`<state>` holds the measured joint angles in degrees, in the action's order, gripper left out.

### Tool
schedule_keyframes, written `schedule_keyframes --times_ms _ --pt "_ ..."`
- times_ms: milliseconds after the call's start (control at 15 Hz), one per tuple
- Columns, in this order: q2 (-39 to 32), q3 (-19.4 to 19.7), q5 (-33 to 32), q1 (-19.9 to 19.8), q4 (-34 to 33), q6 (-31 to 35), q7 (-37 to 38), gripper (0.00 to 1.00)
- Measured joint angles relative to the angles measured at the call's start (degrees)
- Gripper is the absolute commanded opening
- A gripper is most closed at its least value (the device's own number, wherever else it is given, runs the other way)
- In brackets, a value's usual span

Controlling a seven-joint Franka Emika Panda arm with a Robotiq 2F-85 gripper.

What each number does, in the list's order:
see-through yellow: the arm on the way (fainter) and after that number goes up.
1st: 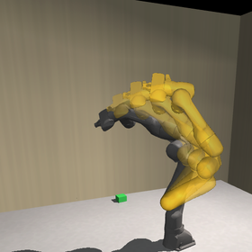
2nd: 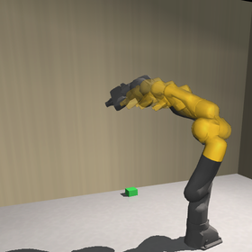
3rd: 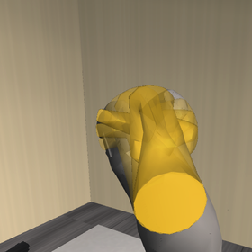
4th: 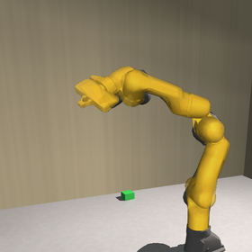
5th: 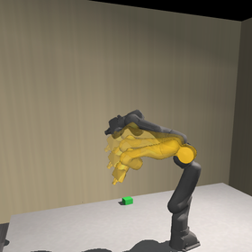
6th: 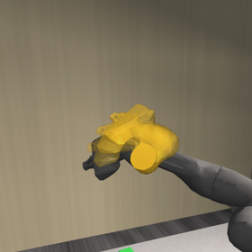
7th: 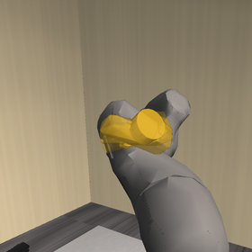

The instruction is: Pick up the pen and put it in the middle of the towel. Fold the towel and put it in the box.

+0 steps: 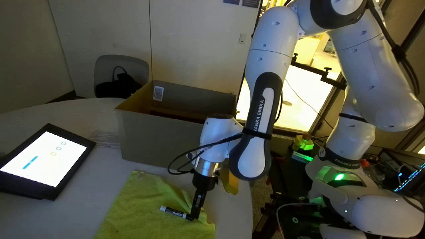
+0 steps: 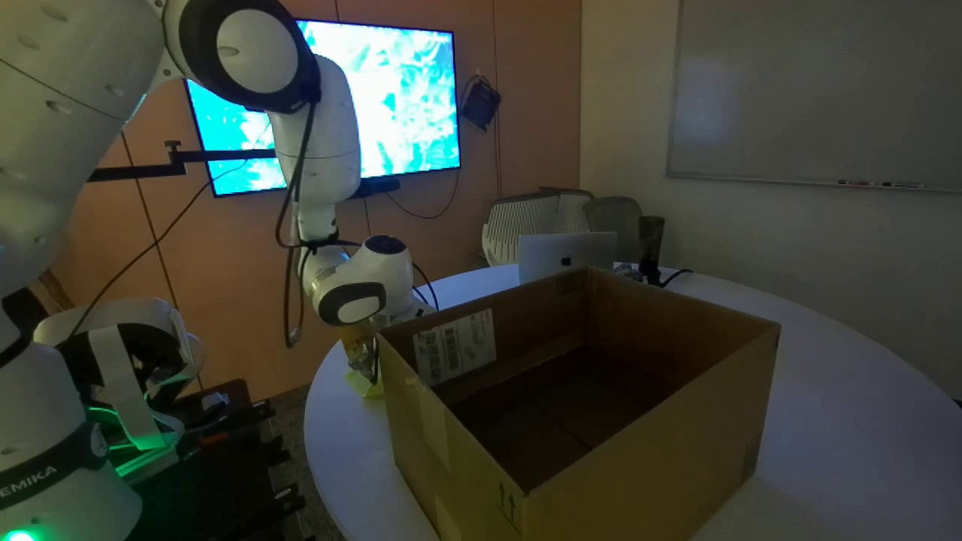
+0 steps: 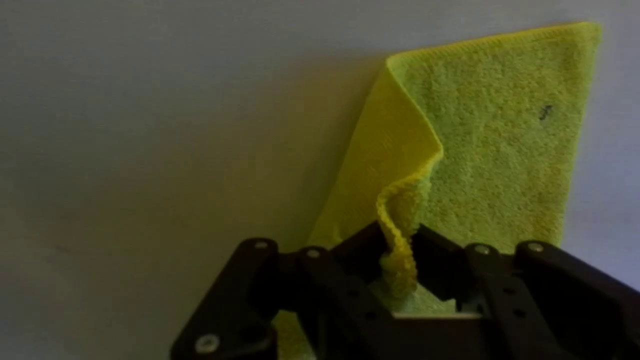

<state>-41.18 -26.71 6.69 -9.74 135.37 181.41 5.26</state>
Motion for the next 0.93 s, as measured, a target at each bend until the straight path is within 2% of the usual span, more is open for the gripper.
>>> schedule_keyframes --times_ms 267,467,667,933 --pt "-1.69 -7.64 -1.64 -4.46 -2.14 -1.32 -3.44 0.04" --pt "-5.60 -12.40 -1.90 -4.91 -5.52 -3.80 -5.89 0.04" --pt "-8.82 -14.80 -2.16 -2.78 -8.72 -7.05 -8.59 0.04" --pt "-10.52 -12.61 -2.57 3.63 -11.59 -13.43 -10.96 0.04"
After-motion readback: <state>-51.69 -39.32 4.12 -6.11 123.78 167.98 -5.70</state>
